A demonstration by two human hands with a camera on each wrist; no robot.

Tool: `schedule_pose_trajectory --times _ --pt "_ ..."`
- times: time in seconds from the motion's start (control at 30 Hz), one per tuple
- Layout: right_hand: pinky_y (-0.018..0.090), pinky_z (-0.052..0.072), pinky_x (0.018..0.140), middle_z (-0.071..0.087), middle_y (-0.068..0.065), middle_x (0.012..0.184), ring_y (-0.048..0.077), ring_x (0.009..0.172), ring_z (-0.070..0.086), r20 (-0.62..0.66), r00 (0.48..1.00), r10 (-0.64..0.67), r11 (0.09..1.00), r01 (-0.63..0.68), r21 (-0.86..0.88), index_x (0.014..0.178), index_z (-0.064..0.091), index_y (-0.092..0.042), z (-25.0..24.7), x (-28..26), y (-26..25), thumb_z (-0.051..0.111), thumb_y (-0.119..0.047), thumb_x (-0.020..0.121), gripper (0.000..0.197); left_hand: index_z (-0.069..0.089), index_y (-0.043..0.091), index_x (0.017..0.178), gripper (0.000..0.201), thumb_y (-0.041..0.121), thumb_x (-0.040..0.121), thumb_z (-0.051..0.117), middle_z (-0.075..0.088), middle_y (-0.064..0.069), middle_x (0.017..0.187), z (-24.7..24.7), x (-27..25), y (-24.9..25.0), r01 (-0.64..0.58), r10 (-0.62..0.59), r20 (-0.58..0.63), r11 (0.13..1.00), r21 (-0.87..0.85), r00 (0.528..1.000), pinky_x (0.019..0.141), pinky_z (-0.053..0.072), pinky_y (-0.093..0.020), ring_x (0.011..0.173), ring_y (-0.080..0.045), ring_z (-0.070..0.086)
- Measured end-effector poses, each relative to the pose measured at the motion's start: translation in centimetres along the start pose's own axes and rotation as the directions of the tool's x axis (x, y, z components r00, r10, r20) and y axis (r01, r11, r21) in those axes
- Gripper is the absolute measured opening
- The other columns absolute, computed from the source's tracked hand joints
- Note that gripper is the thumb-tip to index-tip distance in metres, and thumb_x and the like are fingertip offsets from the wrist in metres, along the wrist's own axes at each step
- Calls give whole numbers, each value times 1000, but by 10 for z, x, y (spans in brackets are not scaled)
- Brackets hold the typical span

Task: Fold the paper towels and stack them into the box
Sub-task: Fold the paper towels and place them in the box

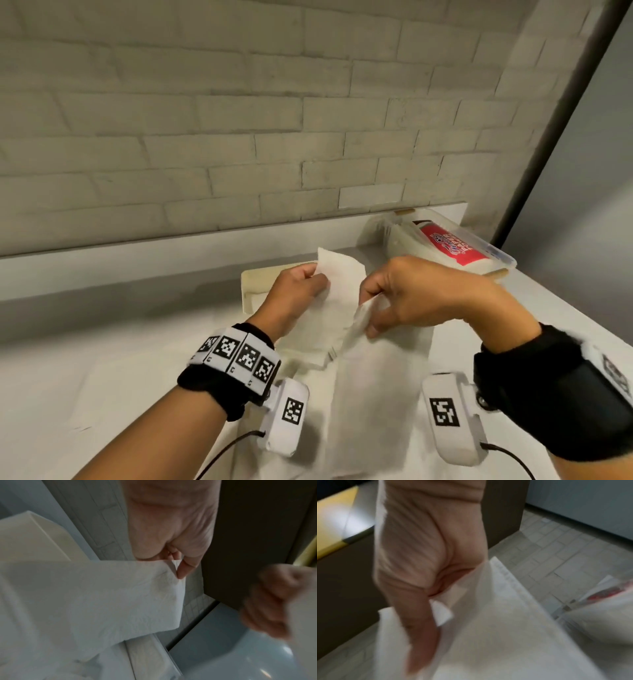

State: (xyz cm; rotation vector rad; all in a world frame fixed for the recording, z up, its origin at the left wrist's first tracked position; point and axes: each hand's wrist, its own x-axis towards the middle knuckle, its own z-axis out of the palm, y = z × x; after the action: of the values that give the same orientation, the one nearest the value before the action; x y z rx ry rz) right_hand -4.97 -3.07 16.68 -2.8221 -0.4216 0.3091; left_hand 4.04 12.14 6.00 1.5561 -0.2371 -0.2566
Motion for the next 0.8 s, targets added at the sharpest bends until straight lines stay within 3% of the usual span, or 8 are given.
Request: schedule_pose_trajectory --times 0.1,0.2,0.3,0.37,0.5,0.6,0.73,0.8 --pt "15 38 57 61 -2 76 7 69 49 -139 990 9 1000 -7 20 91 70 -17 7 18 -1 76 -27 74 21 67 6 80 17 4 89 54 63 -9 71 7 -10 1 -25 26 72 1000 -19 997 55 43 -23 61 -19 54" --pt "6 36 54 61 -5 77 8 76 52 -263 963 54 993 -23 119 89 71 -17 6 28 4 76 -21 75 15 72 16 68 29 11 92 56 65 2 60 10 -17 2 -18 28 119 996 -82 993 48 43 -18 49 -8 54" --pt "3 37 54 61 -5 78 9 76 52 -318 945 74 990 -31 139 88 71 -17 6 32 6 76 -22 74 16 72 17 63 37 10 94 52 63 0 59 9 -22 3 -18 27 105 996 -88 994 46 39 -17 49 -9 51" --pt "3 37 54 60 -6 76 10 75 51 -338 938 82 989 -34 146 89 71 -17 7 33 6 77 -23 73 18 72 16 65 38 5 93 49 62 -4 63 9 -25 6 -20 29 120 997 -80 992 49 41 -19 54 -13 52" --pt "8 37 51 61 -4 79 11 74 53 -383 917 115 976 -33 214 87 67 -14 11 35 6 78 -24 71 22 60 3 62 38 -4 92 37 57 5 47 8 -33 15 -22 38 149 994 -105 988 40 37 -11 39 -3 49" --pt "17 40 58 60 -4 83 13 78 54 -406 901 151 960 -35 279 90 62 -16 14 37 7 79 -24 71 28 58 -7 79 25 14 86 46 58 -8 64 7 -35 17 -56 79 162 989 -138 984 51 42 -18 56 -14 53" --pt "21 44 88 56 -5 108 10 102 53 -399 901 170 910 13 415 114 54 -25 16 42 12 81 -20 69 53 68 8 94 27 28 94 49 71 -7 89 7 -35 16 -94 127 172 977 -191 977 83 51 -31 85 -19 66" --pt "26 47 88 60 -4 105 12 99 57 -354 918 179 860 29 509 107 57 -27 17 44 13 80 -18 70 45 68 10 102 34 38 92 51 70 -11 100 9 -35 16 -98 130 149 974 -206 980 90 50 -34 97 -24 66"
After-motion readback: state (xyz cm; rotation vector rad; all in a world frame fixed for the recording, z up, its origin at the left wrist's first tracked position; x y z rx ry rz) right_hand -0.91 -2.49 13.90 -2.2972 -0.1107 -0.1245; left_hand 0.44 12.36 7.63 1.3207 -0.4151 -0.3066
